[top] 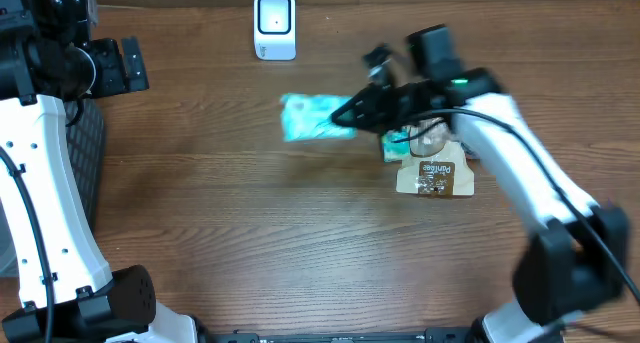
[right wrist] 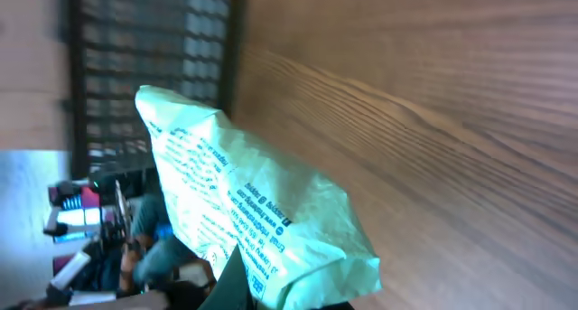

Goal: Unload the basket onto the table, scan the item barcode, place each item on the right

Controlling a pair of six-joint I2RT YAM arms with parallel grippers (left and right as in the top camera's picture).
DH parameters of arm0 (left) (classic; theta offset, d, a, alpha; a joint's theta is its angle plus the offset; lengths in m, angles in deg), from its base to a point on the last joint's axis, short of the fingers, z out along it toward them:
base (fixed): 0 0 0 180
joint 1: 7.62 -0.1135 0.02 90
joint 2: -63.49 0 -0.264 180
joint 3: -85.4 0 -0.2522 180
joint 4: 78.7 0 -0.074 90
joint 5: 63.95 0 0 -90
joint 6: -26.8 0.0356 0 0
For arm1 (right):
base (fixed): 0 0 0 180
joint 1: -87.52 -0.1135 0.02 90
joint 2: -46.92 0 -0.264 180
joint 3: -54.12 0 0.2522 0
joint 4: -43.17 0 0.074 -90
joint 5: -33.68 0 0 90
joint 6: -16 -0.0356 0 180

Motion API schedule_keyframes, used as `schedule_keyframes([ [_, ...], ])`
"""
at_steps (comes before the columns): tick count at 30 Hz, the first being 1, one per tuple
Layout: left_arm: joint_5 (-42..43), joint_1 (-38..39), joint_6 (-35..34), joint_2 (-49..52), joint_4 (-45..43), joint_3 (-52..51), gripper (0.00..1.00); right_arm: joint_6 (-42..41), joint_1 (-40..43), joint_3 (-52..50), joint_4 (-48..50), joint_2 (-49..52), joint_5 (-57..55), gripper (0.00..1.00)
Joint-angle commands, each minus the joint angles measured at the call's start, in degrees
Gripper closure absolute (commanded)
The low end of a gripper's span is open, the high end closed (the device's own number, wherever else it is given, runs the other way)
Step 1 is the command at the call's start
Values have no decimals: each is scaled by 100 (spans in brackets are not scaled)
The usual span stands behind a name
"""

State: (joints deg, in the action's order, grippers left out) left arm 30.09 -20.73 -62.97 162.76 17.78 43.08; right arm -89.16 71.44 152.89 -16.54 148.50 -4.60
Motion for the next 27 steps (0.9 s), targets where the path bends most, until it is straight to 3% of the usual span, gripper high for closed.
schedule_keyframes([
  [1,-15,37,109,-24,-24,105,0,37,424,50,-308,-730,238,96],
  [13,-15,37,109,-24,-24,105,1,164,553,50,-1010,-1773,-498,96],
  [22,-15,37,109,-24,-24,105,1,-243,-94,330,-1165,-1425,-2243,96],
  [27,-15,37,109,-24,-24,105,0,-129,-525,1561,-1471,-605,-3161,96],
])
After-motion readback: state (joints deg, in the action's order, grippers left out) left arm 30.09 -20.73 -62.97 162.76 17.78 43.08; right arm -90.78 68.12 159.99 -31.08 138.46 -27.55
